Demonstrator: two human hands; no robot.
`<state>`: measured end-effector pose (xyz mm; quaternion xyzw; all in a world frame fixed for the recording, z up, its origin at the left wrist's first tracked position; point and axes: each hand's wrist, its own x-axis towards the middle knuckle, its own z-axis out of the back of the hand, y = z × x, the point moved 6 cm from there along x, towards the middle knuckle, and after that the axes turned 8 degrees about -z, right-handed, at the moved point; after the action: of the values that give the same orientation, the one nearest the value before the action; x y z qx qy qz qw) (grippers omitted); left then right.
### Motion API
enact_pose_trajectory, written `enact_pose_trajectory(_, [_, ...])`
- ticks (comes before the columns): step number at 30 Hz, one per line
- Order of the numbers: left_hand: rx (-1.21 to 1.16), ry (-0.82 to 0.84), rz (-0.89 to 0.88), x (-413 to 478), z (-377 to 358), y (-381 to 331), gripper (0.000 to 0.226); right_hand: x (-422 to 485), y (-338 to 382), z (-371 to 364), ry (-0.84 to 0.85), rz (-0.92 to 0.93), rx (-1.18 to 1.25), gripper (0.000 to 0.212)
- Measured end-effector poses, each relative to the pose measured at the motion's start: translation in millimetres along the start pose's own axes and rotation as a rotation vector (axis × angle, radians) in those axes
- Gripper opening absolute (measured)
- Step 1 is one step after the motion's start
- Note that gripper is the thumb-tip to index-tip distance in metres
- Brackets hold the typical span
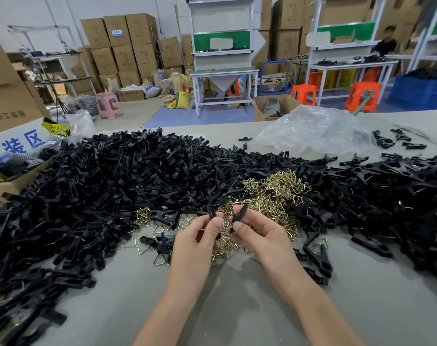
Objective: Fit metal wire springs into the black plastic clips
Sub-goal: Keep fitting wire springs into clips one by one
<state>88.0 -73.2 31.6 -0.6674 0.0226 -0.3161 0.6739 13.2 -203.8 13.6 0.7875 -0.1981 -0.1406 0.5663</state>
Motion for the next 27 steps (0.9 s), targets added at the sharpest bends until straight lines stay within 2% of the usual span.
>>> enact_pose_trajectory(2, [-0.021,0.029,0.026,1.1,-1.7,3.1,0.015,0.0,0.4,-0.1,0.004,0.002,-0.005,0.030])
enact_pose_trajectory(5, [-0.084,0.082,0.069,1.0,-3.9,7.5,0.030,-0.4,0.6,-0.6,0.020,0.004,-0.013,0.031])
enact_pose_trajectory(8, [-0.086,0.140,0.031,0.4,-7.8,3.8,0.039,-0.4,1.0,-0.4,0.021,0.005,-0.026,0.032])
enact_pose_trajectory(13, [-0.150,0.081,0.051,-0.6,-7.8,5.4,0.029,-0.7,0.4,-0.6,0.038,0.006,-0.091,0.033])
enact_pose_trajectory(18, [-0.146,0.089,0.064,-1.5,-7.1,6.0,0.025,-0.5,0.2,0.4,0.020,0.006,-0.080,0.032])
enact_pose_trajectory(21, [-0.067,0.081,0.034,-1.5,-5.4,6.7,0.018,-1.3,1.7,0.3,0.022,0.022,-0.116,0.030])
enact_pose_trajectory(23, [0.015,0.075,-0.005,-2.2,-5.6,6.1,0.024,-2.2,2.4,-1.0,0.026,0.032,-0.125,0.028])
enact_pose_trajectory(27, [0.095,0.088,-0.060,-5.3,-8.2,2.8,0.050,-2.4,3.8,-2.6,0.036,0.046,-0.135,0.025])
